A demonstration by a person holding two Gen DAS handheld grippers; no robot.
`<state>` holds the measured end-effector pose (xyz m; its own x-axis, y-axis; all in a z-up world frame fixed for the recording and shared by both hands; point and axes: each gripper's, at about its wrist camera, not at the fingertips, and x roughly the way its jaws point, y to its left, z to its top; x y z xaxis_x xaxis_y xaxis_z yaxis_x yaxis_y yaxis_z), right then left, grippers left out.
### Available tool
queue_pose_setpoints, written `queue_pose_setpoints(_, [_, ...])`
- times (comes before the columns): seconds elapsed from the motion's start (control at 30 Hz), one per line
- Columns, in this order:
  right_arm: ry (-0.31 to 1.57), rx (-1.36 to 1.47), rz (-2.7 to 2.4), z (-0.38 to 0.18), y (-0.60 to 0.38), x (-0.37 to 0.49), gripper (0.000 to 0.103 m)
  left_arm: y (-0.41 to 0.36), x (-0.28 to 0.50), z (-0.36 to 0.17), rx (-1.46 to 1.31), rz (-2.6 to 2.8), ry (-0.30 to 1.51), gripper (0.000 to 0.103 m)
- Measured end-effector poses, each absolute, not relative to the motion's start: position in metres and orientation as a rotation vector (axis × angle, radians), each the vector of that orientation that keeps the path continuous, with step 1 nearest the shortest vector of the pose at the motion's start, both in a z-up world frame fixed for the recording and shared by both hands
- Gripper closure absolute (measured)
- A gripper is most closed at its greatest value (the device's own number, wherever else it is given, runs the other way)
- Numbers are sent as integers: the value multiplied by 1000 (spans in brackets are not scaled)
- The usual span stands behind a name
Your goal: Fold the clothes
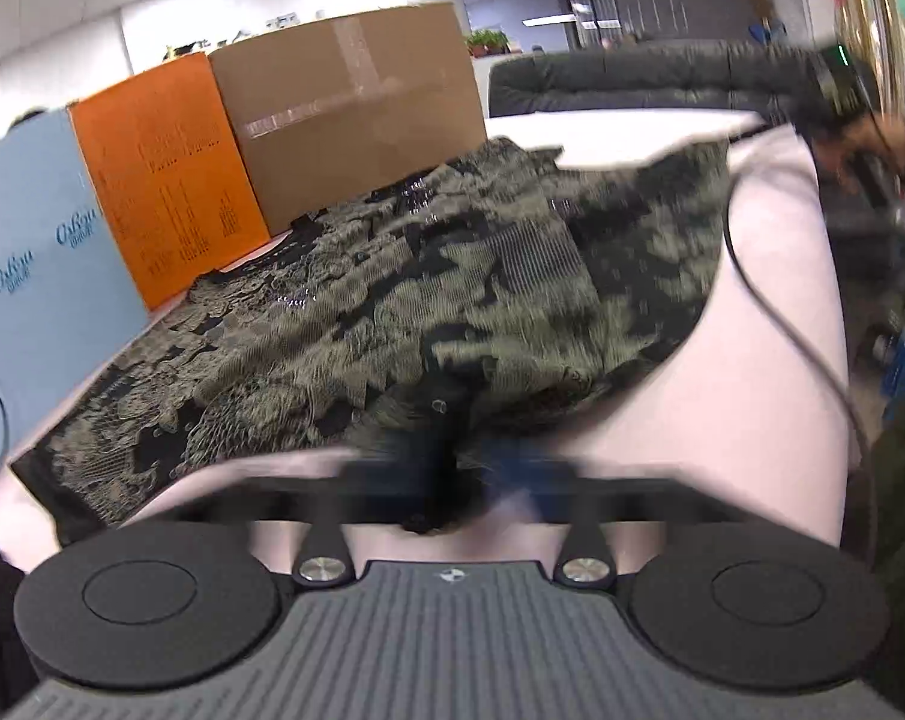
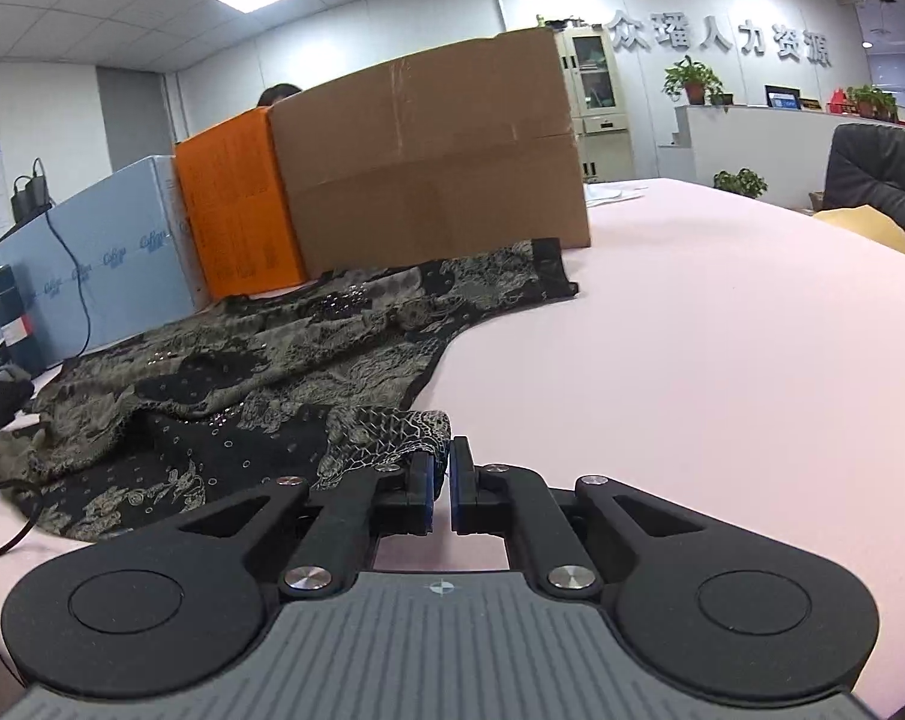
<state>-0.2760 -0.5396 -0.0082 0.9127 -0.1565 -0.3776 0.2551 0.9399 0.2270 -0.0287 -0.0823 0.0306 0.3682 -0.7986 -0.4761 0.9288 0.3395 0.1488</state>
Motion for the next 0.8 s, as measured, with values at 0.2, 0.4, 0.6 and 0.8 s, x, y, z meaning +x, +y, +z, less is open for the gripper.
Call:
queue_pose_setpoints(0.2, [245, 282, -190, 21, -545, -286, 99, -55, -34, 92, 184, -1135, 257, 100])
queue_pose_setpoints(0.4, [238, 267, -260, 26, -555, -303, 99, -35, -70, 113, 219, -1040, 270, 54])
queue_pose_setpoints(0.6, [321, 307, -325, -7, -571, -316, 91, -32, -93, 62, 314, -1003, 333, 10])
queue_pose_setpoints(0.8, [334, 292, -290, -18, -567, -313, 62, -79, -85, 28, 341, -991, 411, 10])
